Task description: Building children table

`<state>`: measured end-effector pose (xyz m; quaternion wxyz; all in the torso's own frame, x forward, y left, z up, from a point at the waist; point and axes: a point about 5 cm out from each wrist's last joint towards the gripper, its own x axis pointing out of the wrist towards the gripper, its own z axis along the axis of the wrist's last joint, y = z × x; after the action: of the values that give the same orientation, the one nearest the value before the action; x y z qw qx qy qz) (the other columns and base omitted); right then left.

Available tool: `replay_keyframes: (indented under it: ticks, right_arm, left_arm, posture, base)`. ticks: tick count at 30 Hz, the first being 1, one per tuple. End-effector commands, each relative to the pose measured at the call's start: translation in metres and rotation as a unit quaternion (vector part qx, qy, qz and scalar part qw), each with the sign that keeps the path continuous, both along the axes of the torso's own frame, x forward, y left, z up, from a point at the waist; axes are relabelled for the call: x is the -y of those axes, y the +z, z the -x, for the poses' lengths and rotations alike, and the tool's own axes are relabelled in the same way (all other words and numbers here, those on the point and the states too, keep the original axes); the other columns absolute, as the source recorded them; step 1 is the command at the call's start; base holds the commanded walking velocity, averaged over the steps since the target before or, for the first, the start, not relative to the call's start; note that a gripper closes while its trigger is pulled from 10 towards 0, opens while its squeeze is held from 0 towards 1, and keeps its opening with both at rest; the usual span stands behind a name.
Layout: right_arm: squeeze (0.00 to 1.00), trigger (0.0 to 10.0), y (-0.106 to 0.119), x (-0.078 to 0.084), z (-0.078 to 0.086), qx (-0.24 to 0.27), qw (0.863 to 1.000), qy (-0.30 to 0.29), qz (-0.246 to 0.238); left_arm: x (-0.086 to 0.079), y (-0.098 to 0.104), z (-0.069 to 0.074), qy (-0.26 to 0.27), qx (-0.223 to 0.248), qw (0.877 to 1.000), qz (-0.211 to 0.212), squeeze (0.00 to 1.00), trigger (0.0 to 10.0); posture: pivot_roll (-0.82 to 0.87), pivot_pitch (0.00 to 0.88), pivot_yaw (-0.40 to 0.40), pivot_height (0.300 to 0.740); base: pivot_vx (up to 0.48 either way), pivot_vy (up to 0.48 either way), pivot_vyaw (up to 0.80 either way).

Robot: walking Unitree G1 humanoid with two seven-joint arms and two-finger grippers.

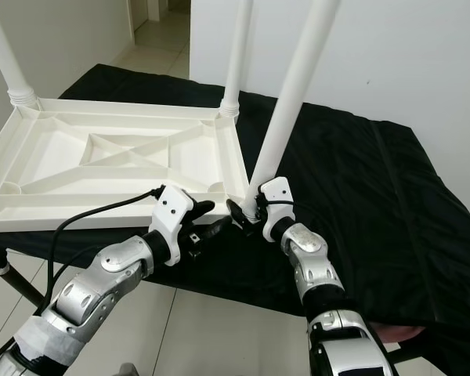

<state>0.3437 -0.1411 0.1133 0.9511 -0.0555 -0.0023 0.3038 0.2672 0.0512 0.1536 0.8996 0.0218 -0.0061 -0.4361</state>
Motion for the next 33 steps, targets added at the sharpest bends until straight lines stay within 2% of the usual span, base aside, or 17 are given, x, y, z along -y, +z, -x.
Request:
replay_keyframes:
  ticks: [1,6,7,8,9,12,13,22,23,25,26,31,33]
  right_arm:
    - [0.00,10.0,0.001,0.000,-0.002,-0.003,1.000,0.007,-0.006]
    - [0.00,10.0,-0.001,-0.007,-0.008,-0.015,1.000,0.018,-0.010]
    - [0.00,4.2,-0.002,-0.008,-0.008,-0.017,1.000,0.020,-0.009]
    - [0.00,4.2,-0.003,-0.009,-0.009,-0.021,0.999,0.023,-0.011]
    - [0.00,1.3,-0.004,-0.010,-0.008,-0.023,0.999,0.024,-0.011]
    - [0.00,1.3,-0.005,-0.010,-0.008,-0.024,0.999,0.026,-0.011]
    - [0.00,0.0,-0.007,-0.009,-0.008,-0.029,0.999,0.028,-0.013]
    - [0.00,0.0,-0.014,0.000,-0.006,-0.038,0.999,0.026,-0.015]
    - [0.00,7.0,-0.015,0.001,-0.005,-0.037,0.999,0.021,-0.013]
    - [0.00,7.0,-0.016,0.003,-0.005,-0.036,0.999,0.014,-0.012]
    - [0.00,10.0,-0.017,0.004,-0.005,-0.036,0.999,0.007,-0.014]
    - [0.00,10.0,-0.020,0.005,-0.002,-0.030,0.999,-0.019,-0.014]
    - [0.00,10.0,-0.026,0.007,0.000,-0.028,0.998,-0.063,0.003]
  left_arm:
    - [0.003,-0.001,0.002,-0.051,-0.001,0.999,-0.006,0.00,10.0]
    - [0.001,-0.002,0.003,-0.057,-0.005,0.998,-0.012,0.00,10.0]
    - [0.001,-0.002,0.004,-0.059,-0.006,0.998,-0.013,0.00,10.0]
    - [0.001,-0.002,0.004,-0.062,-0.007,0.998,-0.014,0.00,10.0]
    - [0.002,-0.002,0.005,-0.064,-0.007,0.998,-0.014,0.00,10.0]
    - [0.002,-0.002,0.005,-0.065,-0.008,0.998,-0.014,0.00,10.0]
    - [0.002,-0.002,0.005,-0.065,-0.008,0.998,-0.015,0.00,10.0]
    - [0.003,-0.003,0.005,-0.070,-0.009,0.997,-0.015,0.00,10.0]
    - [0.004,-0.003,0.005,-0.072,-0.010,0.997,-0.015,0.00,10.0]
    - [0.004,-0.003,0.005,-0.073,-0.010,0.997,-0.014,0.00,10.0]
    - [0.005,-0.003,0.005,-0.074,-0.010,0.997,-0.014,0.00,10.0]
    - [0.007,-0.004,0.006,-0.077,-0.011,0.997,-0.012,0.00,10.0]
    - [0.009,-0.005,0.007,-0.079,-0.012,0.997,-0.009,0.00,10.0]
  posture:
    - [0.00,0.000,-0.087,0.740]
    - [0.00,0.000,-0.076,0.740]
    - [0.00,0.000,-0.076,0.740]
    - [0.00,0.000,-0.076,0.740]
    - [0.00,0.000,-0.076,0.740]
    - [0.00,0.000,-0.076,0.740]
    - [0.00,0.000,-0.071,0.740]
    - [-0.02,0.000,-0.060,0.740]
    - [-0.02,0.000,-0.060,0.740]
    - [-0.02,0.000,-0.060,0.740]
    - [-0.03,0.000,-0.061,0.740]
    - [-0.04,0.000,-0.062,0.740]
    - [-0.04,0.000,-0.064,0.740]
  base:
    - [0.000,0.000,0.00]
    - [0.000,0.000,0.00]
    - [0.000,0.000,0.00]
    - [0.000,0.000,0.00]
    - [0.000,0.000,0.00]
    - [0.000,0.000,0.00]
    - [0.000,0.000,0.00]
    - [0.000,0.000,0.00]
    - [0.000,0.000,0.00]
    - [0.000,0.000,0.00]
    - [0.000,0.000,0.00]
    - [0.000,0.000,0.00]
    - [0.000,0.000,0.00]
